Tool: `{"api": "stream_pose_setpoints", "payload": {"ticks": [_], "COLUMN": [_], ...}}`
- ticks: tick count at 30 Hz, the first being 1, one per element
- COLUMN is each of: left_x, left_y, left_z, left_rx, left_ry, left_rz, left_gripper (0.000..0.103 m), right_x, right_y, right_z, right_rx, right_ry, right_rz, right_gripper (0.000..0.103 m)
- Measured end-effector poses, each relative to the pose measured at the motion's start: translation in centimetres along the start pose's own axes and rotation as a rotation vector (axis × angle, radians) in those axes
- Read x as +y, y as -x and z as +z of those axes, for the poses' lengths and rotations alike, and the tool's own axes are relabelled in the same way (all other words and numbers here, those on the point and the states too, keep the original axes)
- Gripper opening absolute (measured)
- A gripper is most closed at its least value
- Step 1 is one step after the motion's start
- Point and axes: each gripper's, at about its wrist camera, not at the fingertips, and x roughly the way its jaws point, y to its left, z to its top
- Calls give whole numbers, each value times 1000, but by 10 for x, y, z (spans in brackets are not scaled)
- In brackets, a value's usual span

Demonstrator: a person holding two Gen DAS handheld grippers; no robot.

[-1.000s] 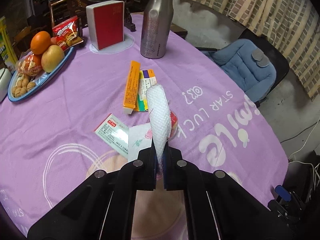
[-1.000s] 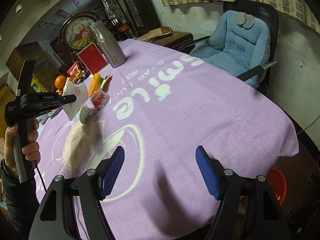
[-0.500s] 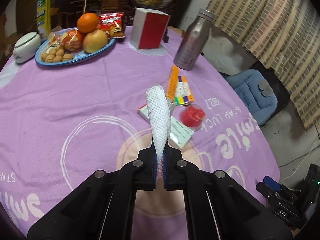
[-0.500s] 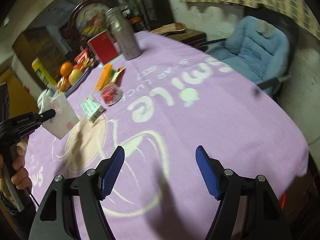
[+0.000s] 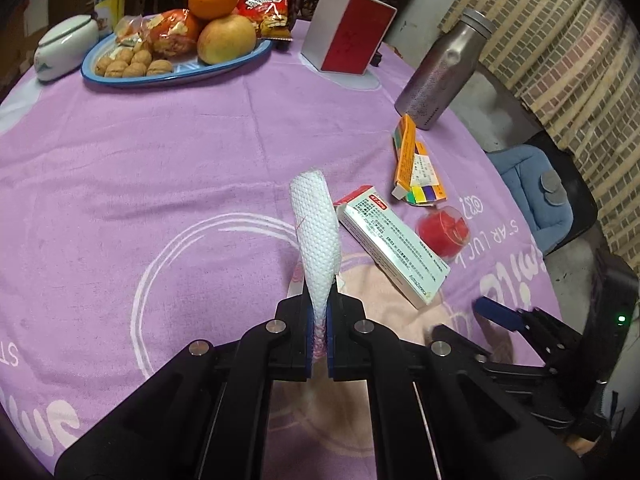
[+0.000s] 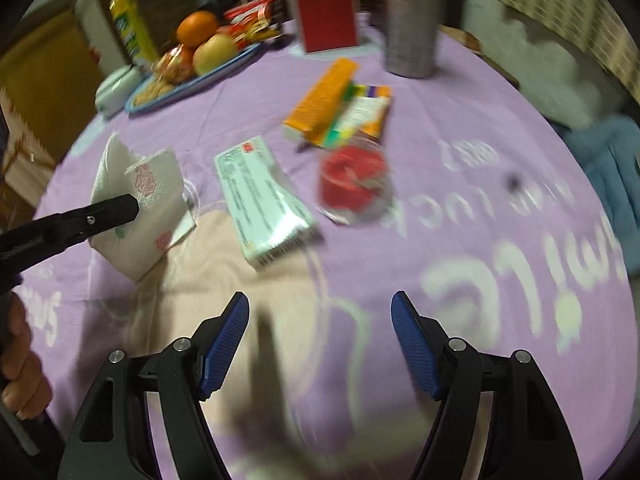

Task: Collect trash
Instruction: 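Grasp the white medicine box with the right tool while the left holds the tissue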

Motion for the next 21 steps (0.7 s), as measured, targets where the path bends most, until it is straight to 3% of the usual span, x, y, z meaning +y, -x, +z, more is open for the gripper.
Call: {"api": "stream_pose_setpoints", "payload": {"ticks": [4,7,10,12,14,17,21], "left_x": [11,20,22,23,24,24,26], "left_y": [-9,-9,-9,-11,-13,-15,-15], "left_z": [2,4,4,4,4,3,3], "left_rx": [38,47,42,49,55,63,69], "left_ry": [47,84,89,95,99,100,109], "left_rz": [-11,-40,-23,-23,-21,-12,-25], "left_gripper": [9,9,9,10,10,11,13], "right_x": [13,18,20,23,29,35,26], "right_y": [-19,-28,-34,-36,-34,-29,-6], "right_z": [18,29,38,40,39,35,16], "right_rx": [2,-5,-13,-19,-28,-42,-61], "right_ry": [71,95,94,103,122,142,98], "right_rz": [-49,-61,-69,-70,-53,-99,-47], "right_gripper": [79,79,79,73,54,54,54]}}
